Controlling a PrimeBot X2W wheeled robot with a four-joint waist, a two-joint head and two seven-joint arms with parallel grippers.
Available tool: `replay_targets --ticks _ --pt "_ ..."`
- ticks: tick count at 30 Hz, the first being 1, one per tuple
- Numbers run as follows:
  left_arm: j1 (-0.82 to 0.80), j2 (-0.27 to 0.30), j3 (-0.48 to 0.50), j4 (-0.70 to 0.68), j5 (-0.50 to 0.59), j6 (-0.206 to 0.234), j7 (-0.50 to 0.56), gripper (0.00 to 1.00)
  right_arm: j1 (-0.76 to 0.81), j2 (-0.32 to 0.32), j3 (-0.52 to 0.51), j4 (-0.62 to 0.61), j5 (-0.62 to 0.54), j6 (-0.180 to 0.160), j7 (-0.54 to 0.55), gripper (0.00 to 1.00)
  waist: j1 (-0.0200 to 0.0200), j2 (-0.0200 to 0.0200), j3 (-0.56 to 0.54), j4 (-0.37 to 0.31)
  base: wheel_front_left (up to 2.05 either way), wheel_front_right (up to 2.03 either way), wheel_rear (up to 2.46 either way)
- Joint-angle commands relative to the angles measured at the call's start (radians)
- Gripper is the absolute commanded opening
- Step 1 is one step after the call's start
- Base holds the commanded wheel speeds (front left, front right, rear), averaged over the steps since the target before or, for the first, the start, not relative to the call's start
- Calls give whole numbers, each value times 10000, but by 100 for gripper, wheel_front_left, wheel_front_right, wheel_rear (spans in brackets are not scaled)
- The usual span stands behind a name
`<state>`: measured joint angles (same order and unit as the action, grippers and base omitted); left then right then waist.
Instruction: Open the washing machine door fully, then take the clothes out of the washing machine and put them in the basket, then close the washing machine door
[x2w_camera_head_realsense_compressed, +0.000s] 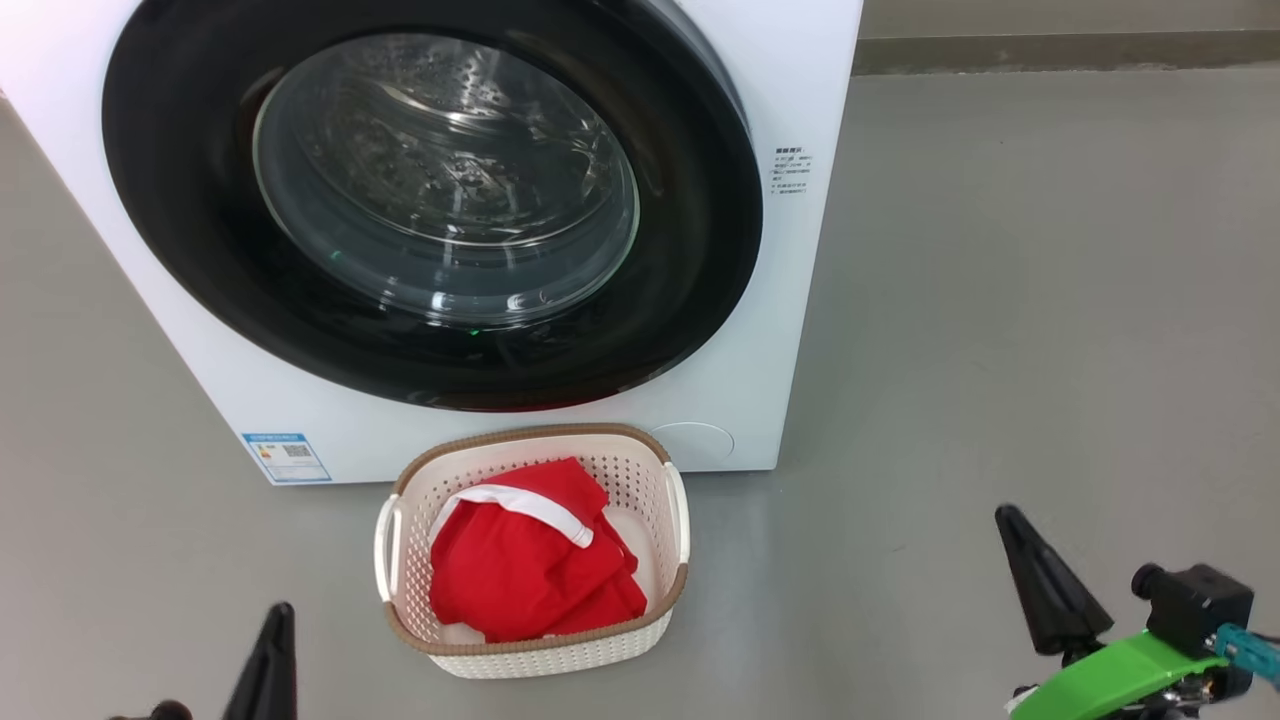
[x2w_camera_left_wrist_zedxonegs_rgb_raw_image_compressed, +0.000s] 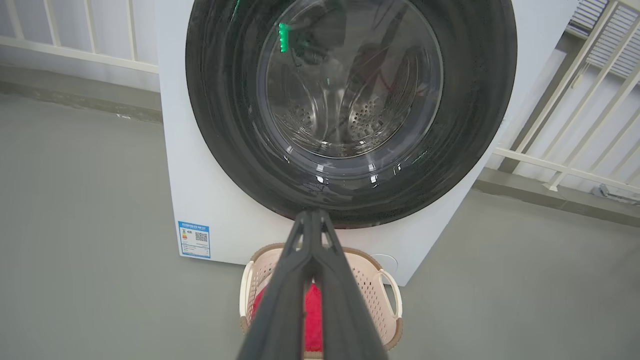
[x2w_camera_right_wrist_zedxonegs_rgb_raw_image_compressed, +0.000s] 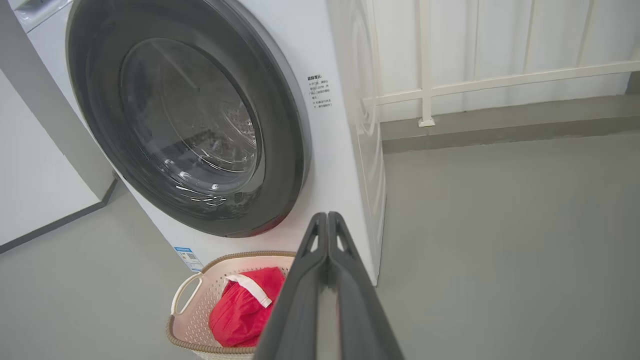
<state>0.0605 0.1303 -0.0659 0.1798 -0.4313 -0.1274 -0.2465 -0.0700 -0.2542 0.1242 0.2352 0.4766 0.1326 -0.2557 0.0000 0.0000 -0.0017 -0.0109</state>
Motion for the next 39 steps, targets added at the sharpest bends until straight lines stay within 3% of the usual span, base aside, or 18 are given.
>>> replay_targets --ticks 1,6,11,39 --pt "-112 96 60 -128 -180 -1 41 0 -118 -61 -46 -158 177 0 49 0 1 0 0 2 0 0 0" --pt "-163 67 122 -111 -662 -2 180 0 -115 16 -132 -161 642 -1 192 0 23 0 -21 6 0 0 0" --pt "-232 37 184 -69 -1140 -3 318 0 -131 95 -217 -141 1102 -2 332 0 1 0 1 10 0 0 0" --pt "-596 -146 552 114 -3797 -10 1104 0 -197 549 -719 -78 3658 -6 1136 0 0 0 15 35 0 0 0"
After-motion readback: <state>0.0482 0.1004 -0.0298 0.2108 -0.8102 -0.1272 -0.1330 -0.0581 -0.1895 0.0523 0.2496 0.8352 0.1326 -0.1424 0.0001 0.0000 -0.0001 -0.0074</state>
